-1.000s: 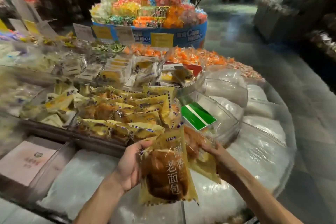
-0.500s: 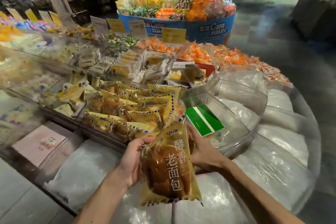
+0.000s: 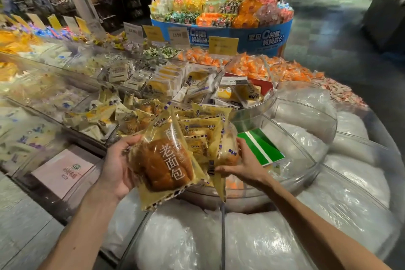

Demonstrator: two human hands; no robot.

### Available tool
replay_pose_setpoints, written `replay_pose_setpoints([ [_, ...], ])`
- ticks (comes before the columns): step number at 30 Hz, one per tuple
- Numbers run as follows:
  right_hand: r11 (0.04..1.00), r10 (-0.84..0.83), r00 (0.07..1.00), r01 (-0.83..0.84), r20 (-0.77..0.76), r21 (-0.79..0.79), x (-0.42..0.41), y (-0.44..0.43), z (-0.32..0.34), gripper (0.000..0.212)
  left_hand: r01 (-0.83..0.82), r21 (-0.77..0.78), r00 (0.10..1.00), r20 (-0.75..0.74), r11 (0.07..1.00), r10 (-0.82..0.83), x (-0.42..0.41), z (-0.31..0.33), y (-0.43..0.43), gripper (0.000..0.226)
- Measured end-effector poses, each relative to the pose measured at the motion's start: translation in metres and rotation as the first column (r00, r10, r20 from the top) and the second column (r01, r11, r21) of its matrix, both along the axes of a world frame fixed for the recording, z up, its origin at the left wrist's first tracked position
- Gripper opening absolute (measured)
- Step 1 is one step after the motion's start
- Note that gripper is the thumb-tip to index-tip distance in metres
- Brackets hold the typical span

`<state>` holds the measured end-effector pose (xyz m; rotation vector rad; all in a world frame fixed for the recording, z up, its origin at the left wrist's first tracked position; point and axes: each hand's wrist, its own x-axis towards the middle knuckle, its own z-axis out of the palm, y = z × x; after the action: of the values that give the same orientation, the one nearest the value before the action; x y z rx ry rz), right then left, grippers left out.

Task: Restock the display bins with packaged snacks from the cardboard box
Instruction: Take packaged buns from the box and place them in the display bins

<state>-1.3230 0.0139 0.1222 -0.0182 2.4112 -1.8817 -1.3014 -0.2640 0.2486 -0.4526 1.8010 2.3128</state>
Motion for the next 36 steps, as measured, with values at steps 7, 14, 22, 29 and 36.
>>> replay_pose_setpoints([
  [7,0.810,-0.054,0.983,0.146,-0.175,0.568,0.001,-0.014,-0.033,0.106,0.071,0.026,0.997,0.033,0.997,-0.072,0.009,-0.020,-0.013,0.056],
  [14,0.489,-0.010,0.987,0.143,-0.158,0.861,0.000,-0.021,-0.051,0.106,0.085,0.020,0.996,0.036,0.996,-0.086,0.015,-0.031,-0.028,0.041],
  [22,0.498,0.057,0.996,-0.082,0.062,0.863,-0.007,-0.014,-0.049,0.124,0.045,-0.046,0.993,0.107,0.998,-0.040,0.023,-0.036,-0.043,0.032],
  [29,0.823,-0.082,0.984,0.157,-0.160,0.546,0.022,-0.015,0.022,0.087,0.107,-0.100,0.980,0.178,0.989,-0.088,0.025,-0.033,-0.039,0.028],
  [36,0.961,0.251,0.960,-0.233,0.120,-0.146,0.071,-0.118,0.064,0.092,0.149,0.033,0.965,0.212,0.988,-0.153,0.010,-0.027,-0.025,0.050],
])
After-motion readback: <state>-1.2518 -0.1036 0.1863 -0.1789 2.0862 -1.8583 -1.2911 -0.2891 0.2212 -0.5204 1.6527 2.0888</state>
